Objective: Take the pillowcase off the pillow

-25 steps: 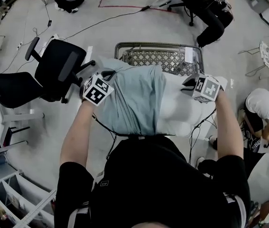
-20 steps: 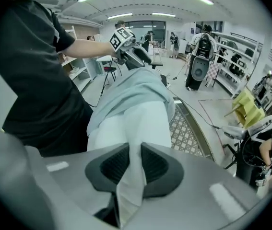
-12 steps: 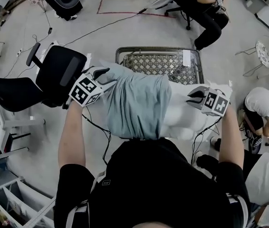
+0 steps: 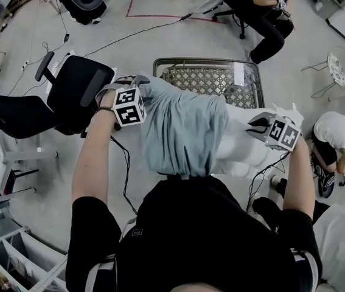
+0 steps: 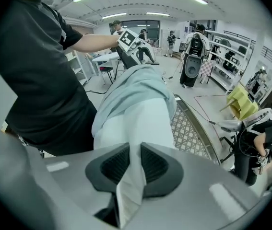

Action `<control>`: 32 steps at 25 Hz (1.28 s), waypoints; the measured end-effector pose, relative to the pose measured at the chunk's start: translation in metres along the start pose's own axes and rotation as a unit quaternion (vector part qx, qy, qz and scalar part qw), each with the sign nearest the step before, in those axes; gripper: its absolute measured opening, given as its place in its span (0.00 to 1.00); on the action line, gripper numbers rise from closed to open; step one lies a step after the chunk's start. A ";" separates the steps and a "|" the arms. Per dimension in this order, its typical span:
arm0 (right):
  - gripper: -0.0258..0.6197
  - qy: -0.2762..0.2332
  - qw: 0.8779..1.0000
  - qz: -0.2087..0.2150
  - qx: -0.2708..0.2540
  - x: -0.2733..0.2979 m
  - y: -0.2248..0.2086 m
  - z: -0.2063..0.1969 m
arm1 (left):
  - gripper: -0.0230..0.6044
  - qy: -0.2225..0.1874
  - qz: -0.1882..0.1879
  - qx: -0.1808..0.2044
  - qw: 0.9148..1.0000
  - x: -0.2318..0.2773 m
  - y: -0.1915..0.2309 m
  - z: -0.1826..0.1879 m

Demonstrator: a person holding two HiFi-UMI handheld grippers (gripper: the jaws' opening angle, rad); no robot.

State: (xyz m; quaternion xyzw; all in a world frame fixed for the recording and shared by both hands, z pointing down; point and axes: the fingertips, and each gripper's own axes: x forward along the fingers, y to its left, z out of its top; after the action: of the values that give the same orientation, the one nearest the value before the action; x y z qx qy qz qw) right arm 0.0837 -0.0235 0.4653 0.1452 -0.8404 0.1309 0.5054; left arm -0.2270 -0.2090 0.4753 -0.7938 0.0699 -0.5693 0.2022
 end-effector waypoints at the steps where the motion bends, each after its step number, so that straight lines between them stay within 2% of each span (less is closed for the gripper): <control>1: 0.16 0.004 1.000 -0.002 0.002 -0.001 0.002 -0.001 | 0.41 -0.006 -0.007 0.007 1.000 0.003 -0.002 0.002; 2: 0.16 0.006 1.000 -0.005 0.003 -0.001 0.003 -0.002 | 0.34 -0.009 -0.013 0.015 1.000 0.007 -0.004 0.004; 4: 0.16 0.008 1.000 -0.011 0.005 -0.001 0.005 -0.002 | 0.13 -0.009 -0.014 0.032 0.999 0.015 -0.008 0.003; 5: 0.16 0.008 1.000 -0.013 0.006 -0.001 0.005 -0.003 | 0.08 -0.009 -0.010 0.034 0.999 0.018 -0.008 0.002; 8: 0.15 0.009 1.000 -0.027 0.008 -0.001 0.001 -0.007 | 0.06 0.004 0.013 0.025 1.000 0.021 -0.003 -0.005; 11: 0.15 0.018 0.999 -0.044 0.010 -0.001 -0.009 -0.013 | 0.05 0.072 0.037 0.027 0.996 0.020 0.005 -0.045; 14: 0.15 0.022 0.999 -0.044 0.015 0.000 -0.016 -0.017 | 0.05 0.122 0.033 -0.013 0.992 0.014 0.003 -0.097; 16: 0.14 0.025 0.999 -0.044 0.017 0.002 -0.021 -0.021 | 0.05 0.187 0.031 -0.025 0.982 0.008 -0.004 -0.143; 18: 0.14 0.028 0.998 -0.046 0.023 0.003 -0.028 -0.029 | 0.05 0.241 0.024 -0.060 0.968 -0.002 -0.015 -0.191; 20: 0.14 0.033 0.998 -0.045 0.028 0.005 -0.033 -0.036 | 0.05 0.236 0.015 -0.114 0.965 -0.010 -0.028 -0.210; 21: 0.14 0.036 0.998 -0.044 0.028 0.006 -0.035 -0.038 | 0.05 0.219 0.014 -0.130 0.967 -0.010 -0.033 -0.204; 23: 0.14 0.039 0.998 -0.044 0.023 0.008 -0.040 -0.038 | 0.05 0.179 0.018 -0.131 0.975 -0.004 -0.037 -0.175; 24: 0.14 0.040 0.998 -0.044 0.018 0.010 -0.041 -0.037 | 0.10 0.154 0.020 -0.127 0.980 0.002 -0.036 -0.154; 25: 0.14 0.042 0.998 -0.043 0.011 0.012 -0.043 -0.036 | 0.23 0.125 0.020 -0.126 0.984 0.008 -0.035 -0.130; 26: 0.14 0.044 0.998 -0.041 0.004 0.014 -0.043 -0.035 | 0.32 0.095 0.019 -0.126 0.987 0.014 -0.033 -0.107; 27: 0.14 0.045 0.998 -0.038 -0.003 0.014 -0.043 -0.034 | 0.35 0.071 0.018 -0.122 0.990 0.020 -0.030 -0.085; 29: 0.14 0.042 0.999 -0.029 -0.013 0.013 -0.041 -0.031 | 0.38 0.048 0.019 -0.093 0.994 0.034 -0.022 -0.050; 32: 0.13 0.024 1.000 -0.008 -0.016 0.006 -0.031 -0.025 | 0.43 0.061 0.014 -0.011 0.998 0.057 -0.011 -0.024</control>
State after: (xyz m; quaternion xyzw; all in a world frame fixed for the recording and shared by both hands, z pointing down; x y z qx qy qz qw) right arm 0.1132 -0.0433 0.4841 0.1407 -0.8288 0.1163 0.5290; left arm -0.2311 -0.2247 0.5362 -0.7587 0.0995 -0.6130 0.1967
